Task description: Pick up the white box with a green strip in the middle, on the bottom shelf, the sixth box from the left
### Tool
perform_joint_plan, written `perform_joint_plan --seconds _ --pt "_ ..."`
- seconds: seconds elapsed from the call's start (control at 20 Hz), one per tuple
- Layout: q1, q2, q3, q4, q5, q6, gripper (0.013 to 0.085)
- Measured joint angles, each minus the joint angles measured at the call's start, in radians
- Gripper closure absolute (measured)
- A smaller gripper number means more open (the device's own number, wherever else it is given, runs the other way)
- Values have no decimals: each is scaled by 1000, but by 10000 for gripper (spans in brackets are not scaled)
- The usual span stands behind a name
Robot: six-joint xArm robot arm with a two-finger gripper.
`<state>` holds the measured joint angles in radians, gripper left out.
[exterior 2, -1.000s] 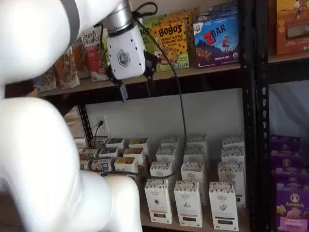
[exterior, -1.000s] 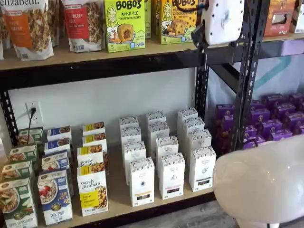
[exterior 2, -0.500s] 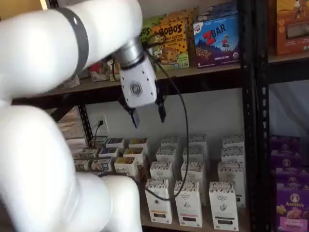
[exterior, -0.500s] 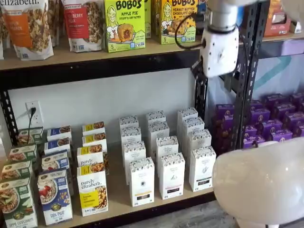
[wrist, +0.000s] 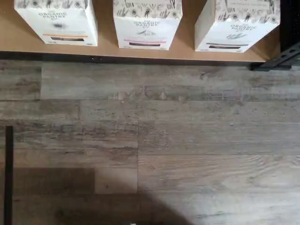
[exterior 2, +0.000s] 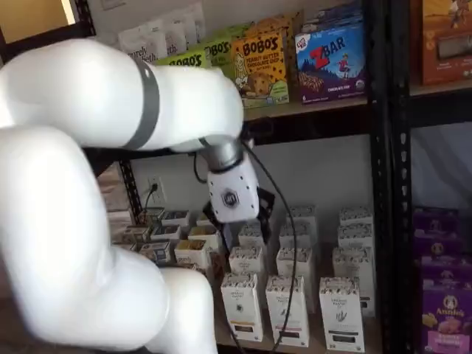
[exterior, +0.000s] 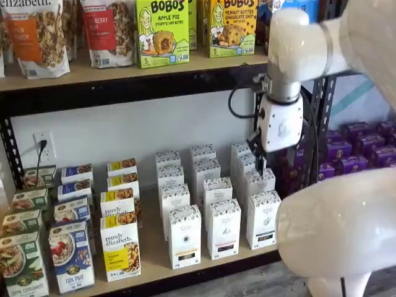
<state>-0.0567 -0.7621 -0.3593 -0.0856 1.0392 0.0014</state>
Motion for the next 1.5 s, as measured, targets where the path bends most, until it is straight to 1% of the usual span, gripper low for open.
perform_joint_plan --seconds 0.15,0.25,0.35,0.45,0.55,0.7,0.8,0.85,1.0,1.05,1.15,1.2,1.3,1.4,1.45,1.5 --pt "-17 54 43 -6 -106 -6 130" --pt "-28 99 63 -21 -176 -3 130" --pt "-44 164 86 -35 -276 -1 130" --pt "-64 261 95 -27 -378 -20 130" --pt "-77 352 93 -39 -459 -19 130" --pt "-94 491 90 -27 -613 -39 130" --pt "-103 579 73 -50 -687 -26 130" --pt "-108 613 64 -72 -711 -8 130" --pt "-129 730 22 -196 -790 93 130" --pt "-134 761 9 -217 -809 109 130" --pt "-136 817 -15 -210 -846 102 130" --pt "-139 840 -25 -215 -863 105 130" --pt "-150 889 -60 -284 -879 164 130" --pt "-152 936 -100 -327 -875 202 130" --pt "-156 959 -117 -356 -880 227 130" --pt "-163 983 -138 -399 -885 264 130"
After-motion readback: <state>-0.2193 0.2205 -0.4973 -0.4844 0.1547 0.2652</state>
